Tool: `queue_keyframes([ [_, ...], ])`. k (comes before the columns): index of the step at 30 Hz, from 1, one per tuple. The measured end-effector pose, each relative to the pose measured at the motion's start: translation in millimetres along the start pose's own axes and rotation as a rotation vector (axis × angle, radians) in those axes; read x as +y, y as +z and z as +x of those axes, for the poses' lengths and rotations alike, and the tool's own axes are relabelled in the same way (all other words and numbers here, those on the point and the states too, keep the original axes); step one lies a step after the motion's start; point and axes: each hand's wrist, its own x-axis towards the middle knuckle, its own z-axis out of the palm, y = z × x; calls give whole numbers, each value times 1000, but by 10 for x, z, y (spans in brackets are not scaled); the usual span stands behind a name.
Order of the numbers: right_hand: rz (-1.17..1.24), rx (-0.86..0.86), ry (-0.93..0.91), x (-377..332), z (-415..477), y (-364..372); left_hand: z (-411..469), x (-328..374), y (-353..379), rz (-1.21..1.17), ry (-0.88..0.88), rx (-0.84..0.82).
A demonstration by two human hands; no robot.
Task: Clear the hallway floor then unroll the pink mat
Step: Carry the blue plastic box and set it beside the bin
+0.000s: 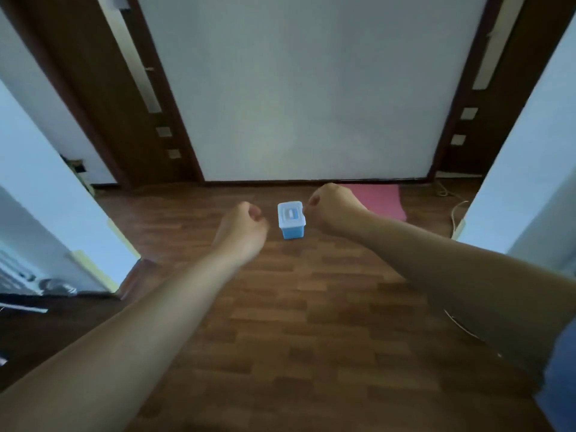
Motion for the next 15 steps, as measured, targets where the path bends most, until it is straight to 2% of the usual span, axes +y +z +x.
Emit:
queue_keyframes([
  [6, 64, 6, 148, 279, 1375, 204, 1419, 63, 547, -30, 65, -102],
  [15, 142, -12, 200, 430, 3524, 367, 3465, 143, 1023, -39, 30, -115],
])
